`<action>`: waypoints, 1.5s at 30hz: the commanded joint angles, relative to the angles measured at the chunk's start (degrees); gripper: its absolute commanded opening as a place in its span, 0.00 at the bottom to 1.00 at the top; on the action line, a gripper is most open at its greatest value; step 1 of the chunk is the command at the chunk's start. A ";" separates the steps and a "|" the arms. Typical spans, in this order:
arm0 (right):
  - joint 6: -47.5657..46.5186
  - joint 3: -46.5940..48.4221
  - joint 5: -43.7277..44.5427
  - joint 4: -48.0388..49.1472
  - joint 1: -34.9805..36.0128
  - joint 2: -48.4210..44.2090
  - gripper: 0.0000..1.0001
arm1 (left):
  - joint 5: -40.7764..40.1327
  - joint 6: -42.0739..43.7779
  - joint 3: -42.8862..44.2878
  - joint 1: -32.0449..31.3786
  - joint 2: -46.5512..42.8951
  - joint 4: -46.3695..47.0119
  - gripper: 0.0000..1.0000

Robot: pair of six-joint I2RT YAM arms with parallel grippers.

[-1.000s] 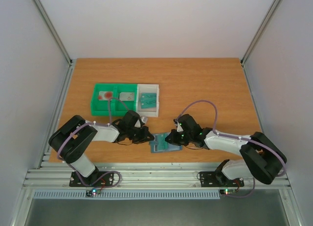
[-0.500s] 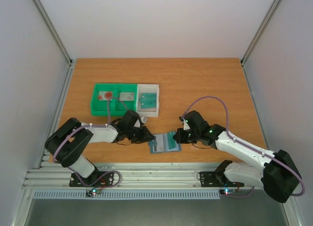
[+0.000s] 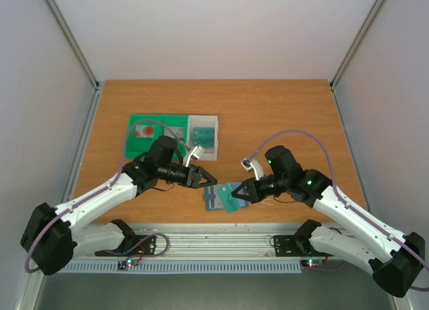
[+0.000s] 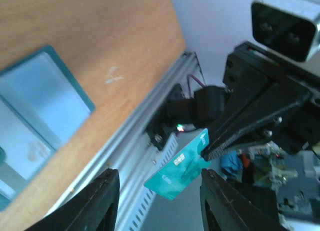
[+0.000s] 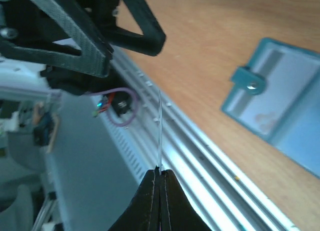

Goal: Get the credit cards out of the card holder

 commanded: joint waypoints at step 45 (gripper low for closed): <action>9.05 0.91 16.33 -1.16 -0.24 -12.36 0.98 | -11.13 0.70 4.78 4.19 -2.03 -6.82 0.00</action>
